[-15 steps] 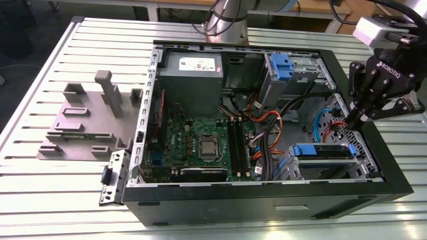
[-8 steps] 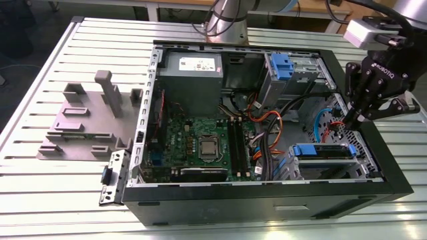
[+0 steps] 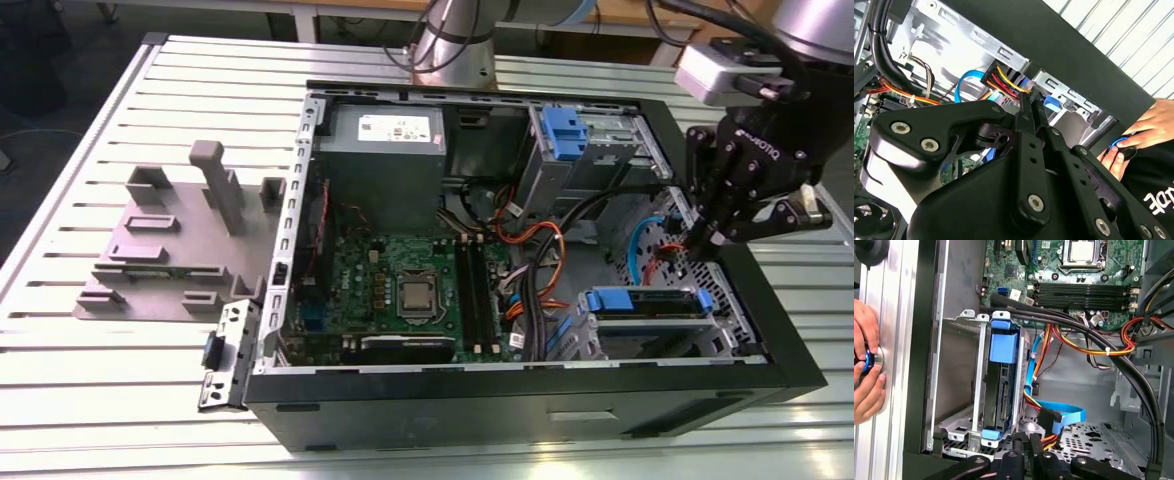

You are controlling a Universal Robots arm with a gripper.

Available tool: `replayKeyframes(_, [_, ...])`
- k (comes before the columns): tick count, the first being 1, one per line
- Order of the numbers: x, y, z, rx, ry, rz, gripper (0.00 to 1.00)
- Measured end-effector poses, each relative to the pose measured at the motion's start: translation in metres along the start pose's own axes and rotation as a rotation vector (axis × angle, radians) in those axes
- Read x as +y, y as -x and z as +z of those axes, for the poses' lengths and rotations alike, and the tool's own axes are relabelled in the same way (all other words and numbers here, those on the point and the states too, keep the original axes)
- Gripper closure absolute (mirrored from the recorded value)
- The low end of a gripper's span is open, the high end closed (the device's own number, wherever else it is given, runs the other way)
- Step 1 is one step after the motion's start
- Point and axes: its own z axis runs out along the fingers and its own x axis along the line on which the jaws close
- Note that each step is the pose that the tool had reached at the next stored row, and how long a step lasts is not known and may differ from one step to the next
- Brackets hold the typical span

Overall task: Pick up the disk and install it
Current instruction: 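Insert the first disk wire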

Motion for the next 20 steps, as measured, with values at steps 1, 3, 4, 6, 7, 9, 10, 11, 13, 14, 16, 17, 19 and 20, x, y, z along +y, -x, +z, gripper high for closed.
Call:
replayKeyframes(1, [0.0017,0.0,0.0,0.0,-0.0014,0.0,0.83])
replayKeyframes(3, [0.0054,-0.0006,0.0001,0.0005,-0.0053,0.001,0.83])
replayKeyframes(4, [0.0068,-0.0013,0.0003,0.0006,-0.0076,0.001,0.83])
replayKeyframes(6, [0.0083,-0.0028,0.0006,0.0003,-0.0131,0.002,0.83])
replayKeyframes(7, [0.009,-0.0035,0.0007,-0.0014,-0.016,0.003,0.83])
replayKeyframes(9, [0.0101,-0.0052,0.0012,-0.0082,-0.0209,0.004,0.83])
replayKeyframes(10, [0.0106,-0.0063,0.0015,-0.0134,-0.0233,0.005,0.83])
replayKeyframes(11, [0.0111,-0.0074,0.0019,-0.0202,-0.0257,0.005,0.83])
replayKeyframes(13, [0.0122,-0.0095,0.0025,-0.0338,-0.0298,0.006,0.83])
replayKeyframes(14, [0.0127,-0.0105,0.0029,-0.0398,-0.0315,0.007,0.83])
replayKeyframes(16, [0.014,-0.0121,0.0037,-0.0486,-0.0361,0.007,0.83])
replayKeyframes(17, [0.0148,-0.0124,0.0038,-0.0511,-0.0396,0.008,0.83])
replayKeyframes(19, [0.0168,-0.0127,0.0041,-0.0532,-0.0496,0.009,0.83])
replayKeyframes(20, [0.018,-0.0127,0.0041,-0.0534,-0.0554,0.01,0.83])
